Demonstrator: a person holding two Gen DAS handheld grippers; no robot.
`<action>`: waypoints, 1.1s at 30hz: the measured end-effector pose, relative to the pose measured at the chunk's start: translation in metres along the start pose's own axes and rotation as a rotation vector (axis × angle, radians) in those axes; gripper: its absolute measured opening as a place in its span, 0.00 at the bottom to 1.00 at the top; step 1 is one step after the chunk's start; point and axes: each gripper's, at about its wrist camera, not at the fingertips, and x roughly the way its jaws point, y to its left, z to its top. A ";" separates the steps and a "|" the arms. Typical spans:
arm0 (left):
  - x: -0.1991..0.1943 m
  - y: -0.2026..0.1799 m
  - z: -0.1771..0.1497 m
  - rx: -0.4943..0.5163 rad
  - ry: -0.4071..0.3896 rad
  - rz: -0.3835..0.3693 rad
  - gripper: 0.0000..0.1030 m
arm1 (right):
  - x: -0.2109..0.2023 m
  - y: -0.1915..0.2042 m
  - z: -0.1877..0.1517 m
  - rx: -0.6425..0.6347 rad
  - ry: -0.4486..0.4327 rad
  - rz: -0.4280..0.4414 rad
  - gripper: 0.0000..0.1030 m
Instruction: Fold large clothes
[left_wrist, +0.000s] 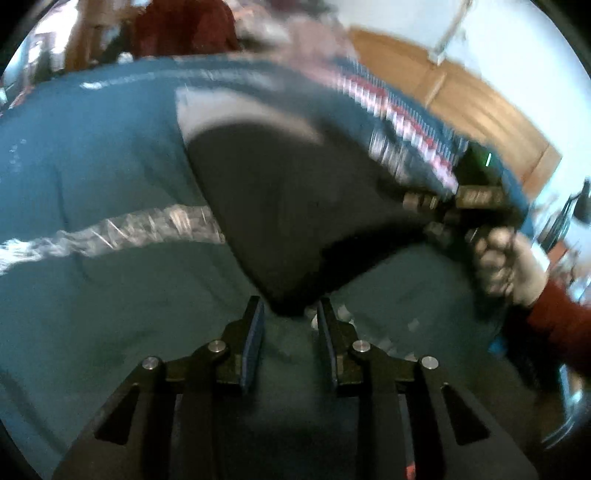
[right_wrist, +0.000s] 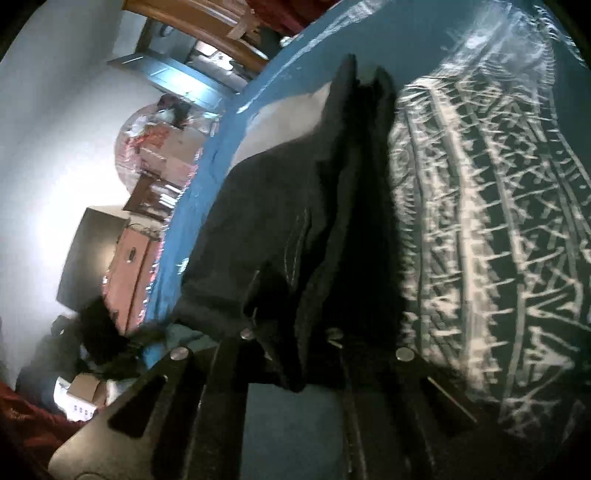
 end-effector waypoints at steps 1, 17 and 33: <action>-0.006 -0.004 0.008 0.006 -0.038 -0.005 0.28 | 0.002 -0.006 0.000 0.017 0.003 -0.004 0.04; 0.095 -0.016 0.008 0.101 0.095 -0.024 0.36 | -0.053 0.058 0.015 -0.234 -0.155 -0.251 0.27; 0.087 -0.010 0.004 0.063 0.072 -0.064 0.42 | 0.036 0.051 0.141 -0.343 -0.071 -0.463 0.07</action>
